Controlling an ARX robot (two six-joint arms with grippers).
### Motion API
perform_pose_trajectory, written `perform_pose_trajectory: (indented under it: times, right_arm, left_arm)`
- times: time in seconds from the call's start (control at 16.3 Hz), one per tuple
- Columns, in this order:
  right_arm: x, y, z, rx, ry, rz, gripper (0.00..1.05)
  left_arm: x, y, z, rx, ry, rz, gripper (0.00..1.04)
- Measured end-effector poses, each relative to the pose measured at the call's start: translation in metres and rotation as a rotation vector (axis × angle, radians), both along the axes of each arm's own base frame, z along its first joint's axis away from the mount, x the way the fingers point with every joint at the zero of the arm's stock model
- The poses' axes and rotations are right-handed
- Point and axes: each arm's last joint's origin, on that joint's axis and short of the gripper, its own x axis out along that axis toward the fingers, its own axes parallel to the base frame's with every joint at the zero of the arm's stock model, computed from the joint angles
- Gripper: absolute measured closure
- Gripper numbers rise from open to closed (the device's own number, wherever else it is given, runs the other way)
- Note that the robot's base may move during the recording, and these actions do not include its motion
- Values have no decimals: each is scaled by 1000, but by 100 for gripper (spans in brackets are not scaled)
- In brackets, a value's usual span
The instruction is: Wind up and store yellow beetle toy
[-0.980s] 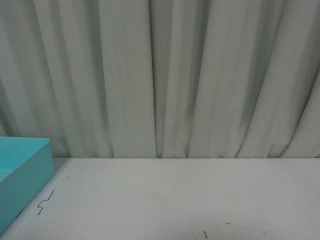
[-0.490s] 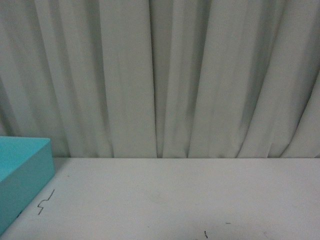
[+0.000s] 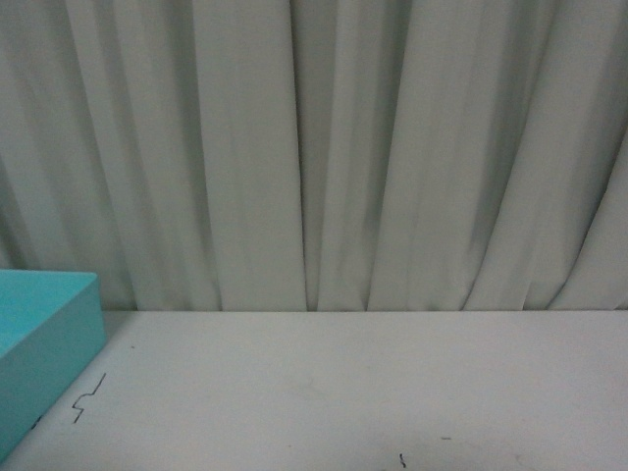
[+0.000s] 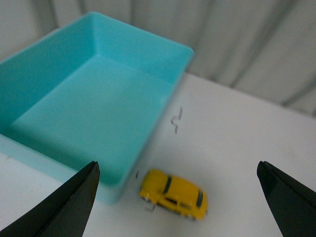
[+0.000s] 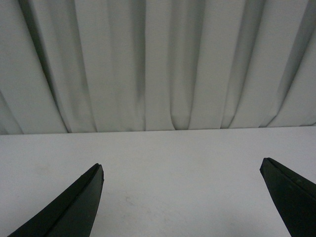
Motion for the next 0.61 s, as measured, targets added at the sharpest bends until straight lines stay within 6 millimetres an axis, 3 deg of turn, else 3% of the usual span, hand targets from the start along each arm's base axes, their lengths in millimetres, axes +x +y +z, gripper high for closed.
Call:
perform_pose_trajectory:
  times: [0.18, 0.61]
  right_arm:
    - [0, 0, 0, 0, 2, -3, 7]
    - [0, 0, 0, 0, 2, -3, 7]
  left_arm:
    - [44, 4, 24, -55, -80, 48, 7]
    - [157, -4, 16, 132, 104, -173, 7]
